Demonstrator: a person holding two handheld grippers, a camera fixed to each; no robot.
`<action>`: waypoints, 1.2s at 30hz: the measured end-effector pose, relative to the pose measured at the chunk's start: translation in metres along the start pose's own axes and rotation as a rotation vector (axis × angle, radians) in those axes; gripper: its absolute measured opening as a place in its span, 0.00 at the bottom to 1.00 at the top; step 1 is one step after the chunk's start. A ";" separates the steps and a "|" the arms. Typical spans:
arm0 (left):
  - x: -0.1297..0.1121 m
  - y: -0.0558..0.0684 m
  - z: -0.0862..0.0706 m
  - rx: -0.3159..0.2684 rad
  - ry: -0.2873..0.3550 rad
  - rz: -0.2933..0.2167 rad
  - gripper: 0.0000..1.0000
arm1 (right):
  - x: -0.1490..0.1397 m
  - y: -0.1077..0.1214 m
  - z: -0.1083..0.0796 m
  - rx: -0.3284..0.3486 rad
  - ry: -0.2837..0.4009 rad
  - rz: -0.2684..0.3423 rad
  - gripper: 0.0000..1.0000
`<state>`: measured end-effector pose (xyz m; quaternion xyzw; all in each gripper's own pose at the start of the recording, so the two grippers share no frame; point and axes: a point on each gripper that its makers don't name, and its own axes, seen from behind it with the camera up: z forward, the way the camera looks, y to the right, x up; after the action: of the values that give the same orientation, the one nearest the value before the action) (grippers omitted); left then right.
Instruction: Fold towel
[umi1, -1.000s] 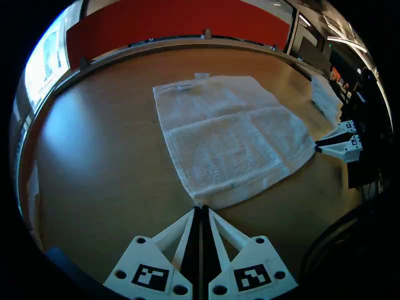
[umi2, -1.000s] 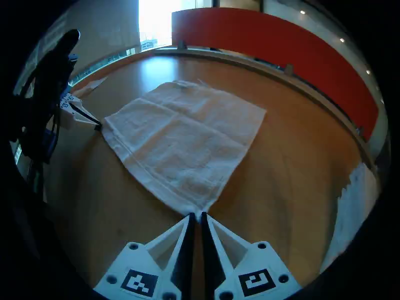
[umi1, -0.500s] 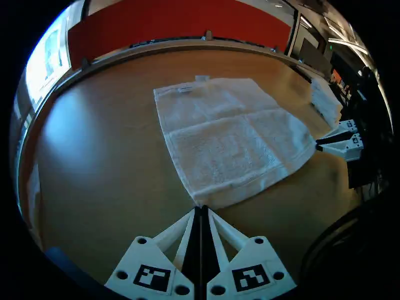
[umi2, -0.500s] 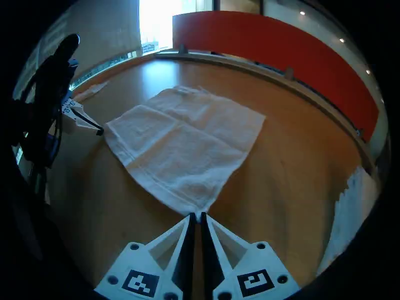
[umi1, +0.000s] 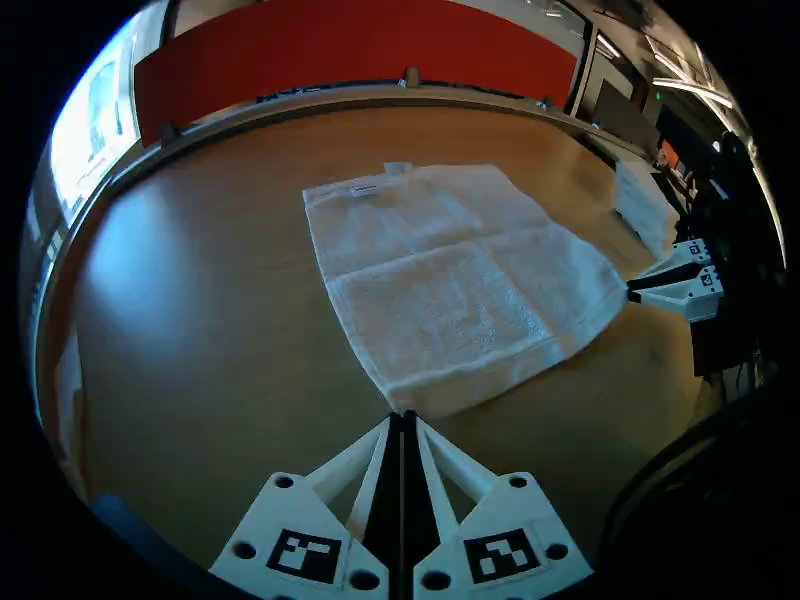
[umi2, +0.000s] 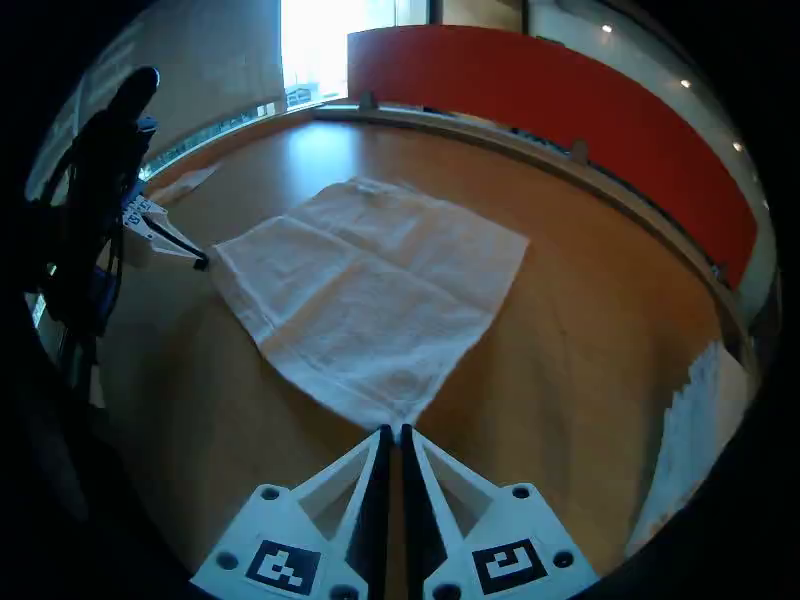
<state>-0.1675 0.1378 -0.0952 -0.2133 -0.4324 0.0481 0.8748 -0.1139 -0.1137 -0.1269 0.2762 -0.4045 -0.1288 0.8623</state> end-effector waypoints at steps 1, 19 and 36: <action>0.000 0.000 -0.001 -0.001 0.000 -0.001 0.01 | 0.001 0.001 -0.001 -0.002 0.003 0.000 0.06; 0.022 0.009 -0.036 -0.031 0.028 -0.031 0.01 | 0.042 0.004 -0.050 -0.016 0.085 0.001 0.06; 0.048 0.031 -0.094 -0.095 0.069 -0.043 0.01 | 0.079 -0.003 -0.110 -0.003 0.139 0.012 0.06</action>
<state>-0.0609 0.1479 -0.1231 -0.2468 -0.4082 0.0012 0.8789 0.0214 -0.1101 -0.1365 0.2806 -0.3449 -0.1047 0.8896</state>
